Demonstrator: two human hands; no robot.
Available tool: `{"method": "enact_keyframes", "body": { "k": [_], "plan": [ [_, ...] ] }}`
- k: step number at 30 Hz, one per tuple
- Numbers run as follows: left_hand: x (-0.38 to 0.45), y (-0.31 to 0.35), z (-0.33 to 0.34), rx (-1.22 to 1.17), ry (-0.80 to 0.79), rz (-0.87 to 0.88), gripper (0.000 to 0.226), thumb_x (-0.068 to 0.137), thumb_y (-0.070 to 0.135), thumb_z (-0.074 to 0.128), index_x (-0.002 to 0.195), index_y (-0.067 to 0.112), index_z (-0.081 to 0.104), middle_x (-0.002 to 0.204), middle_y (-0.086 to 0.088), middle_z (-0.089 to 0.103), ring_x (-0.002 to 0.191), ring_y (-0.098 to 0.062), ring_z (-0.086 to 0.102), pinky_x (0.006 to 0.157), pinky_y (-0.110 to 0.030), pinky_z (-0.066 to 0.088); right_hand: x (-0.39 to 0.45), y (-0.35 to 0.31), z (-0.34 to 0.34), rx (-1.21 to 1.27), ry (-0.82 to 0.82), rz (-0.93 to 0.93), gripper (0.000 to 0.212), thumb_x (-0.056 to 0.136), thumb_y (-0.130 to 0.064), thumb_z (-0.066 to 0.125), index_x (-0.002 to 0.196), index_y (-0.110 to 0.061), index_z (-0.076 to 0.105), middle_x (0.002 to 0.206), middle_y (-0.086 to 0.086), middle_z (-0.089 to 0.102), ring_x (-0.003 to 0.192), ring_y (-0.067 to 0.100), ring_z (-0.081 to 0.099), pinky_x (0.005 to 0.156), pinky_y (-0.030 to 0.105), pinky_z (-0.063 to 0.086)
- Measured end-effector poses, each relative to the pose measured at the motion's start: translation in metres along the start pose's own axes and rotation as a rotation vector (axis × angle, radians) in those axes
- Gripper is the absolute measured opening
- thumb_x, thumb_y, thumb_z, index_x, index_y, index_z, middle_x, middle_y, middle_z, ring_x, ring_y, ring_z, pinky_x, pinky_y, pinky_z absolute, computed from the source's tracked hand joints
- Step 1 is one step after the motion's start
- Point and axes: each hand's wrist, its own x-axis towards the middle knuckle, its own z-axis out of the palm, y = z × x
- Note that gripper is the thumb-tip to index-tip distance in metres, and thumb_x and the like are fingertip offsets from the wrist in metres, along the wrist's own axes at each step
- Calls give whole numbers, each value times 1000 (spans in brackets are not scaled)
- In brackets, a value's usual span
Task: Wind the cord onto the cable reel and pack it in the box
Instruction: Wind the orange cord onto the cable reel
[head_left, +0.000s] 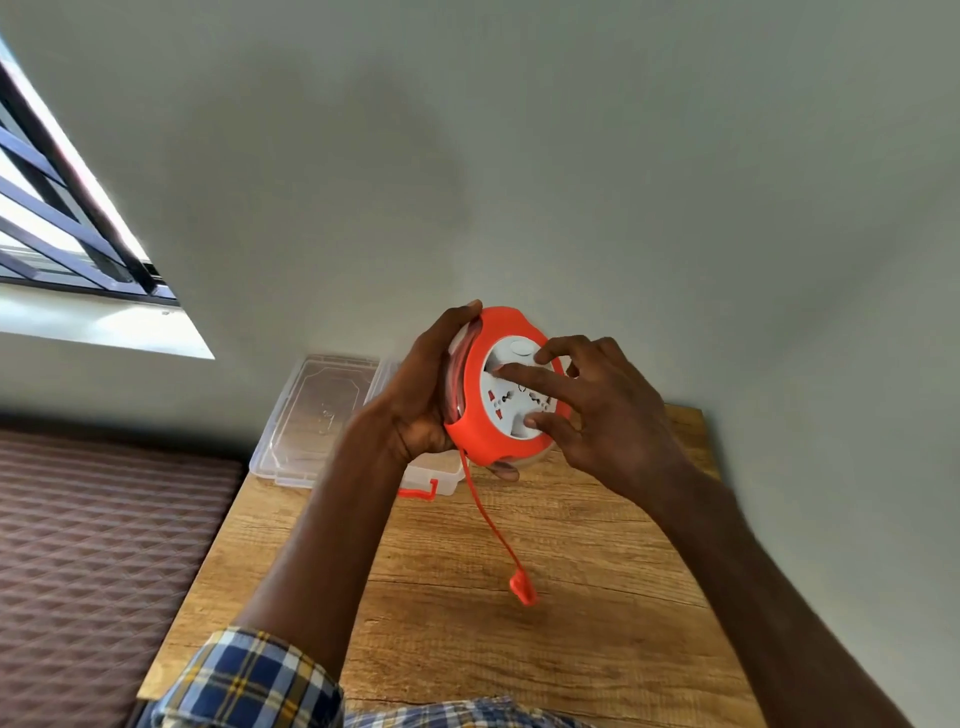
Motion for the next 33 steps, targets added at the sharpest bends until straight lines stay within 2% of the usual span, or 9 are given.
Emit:
{"method": "enact_keyframes", "body": {
  "k": [3,7,10,13,18,23,26,29,33],
  "plan": [
    [1,-1,3,-8,3,-16,78,96,72,51,147,14,61,138,-20,66,118,-41,65,109,-61,45,3,-9,-6,-141,-50,52,66,86,-55,71,145,-53,43,131,-4,60,118,22,51,91,40,42],
    [2,-3,-3,-18,14,-2,77,95,72,49,144,14,65,142,-21,65,117,-41,66,108,-61,45,3,-14,4,-152,-114,47,66,96,-51,60,153,-53,28,141,-6,59,123,23,50,97,43,39],
    [-1,-5,-3,-23,6,4,72,97,71,47,137,15,70,136,-20,68,115,-41,67,113,-68,37,2,-16,12,-53,-62,62,65,91,-42,69,149,-50,40,135,-6,66,109,23,56,86,40,45],
    [0,-5,-1,-26,9,37,68,100,67,48,138,14,68,129,-19,70,111,-40,68,107,-62,45,1,-20,12,14,22,150,64,84,-48,75,143,-53,48,130,-7,70,104,20,62,79,32,54],
    [5,-5,10,1,55,78,70,100,65,52,142,10,64,127,-20,70,112,-39,67,108,-61,46,4,-32,19,308,192,513,69,73,-71,73,135,-42,60,114,-5,77,98,15,74,79,33,61],
    [6,-7,19,15,119,108,60,101,63,48,125,14,73,111,-15,78,96,-32,75,96,-53,56,16,-43,30,582,249,840,61,79,-67,71,127,-30,64,131,0,69,107,19,70,79,29,57],
    [5,-8,15,13,129,81,63,99,67,51,124,14,75,116,-16,77,99,-34,75,99,-56,54,10,-43,24,383,202,720,62,86,-72,60,132,-30,64,124,-1,73,101,19,73,80,33,61],
    [4,-8,4,3,71,30,70,95,70,53,133,14,72,131,-18,70,113,-40,68,110,-62,45,0,-26,13,163,213,367,43,93,-59,62,131,-38,64,108,-7,77,86,13,74,71,32,61],
    [4,-6,-4,-27,-6,-13,76,95,72,53,144,15,64,140,-20,64,124,-42,59,119,-63,33,-2,-2,4,99,-47,90,49,92,-45,70,139,-48,55,141,-10,58,124,15,55,81,26,50]
  ]
}}
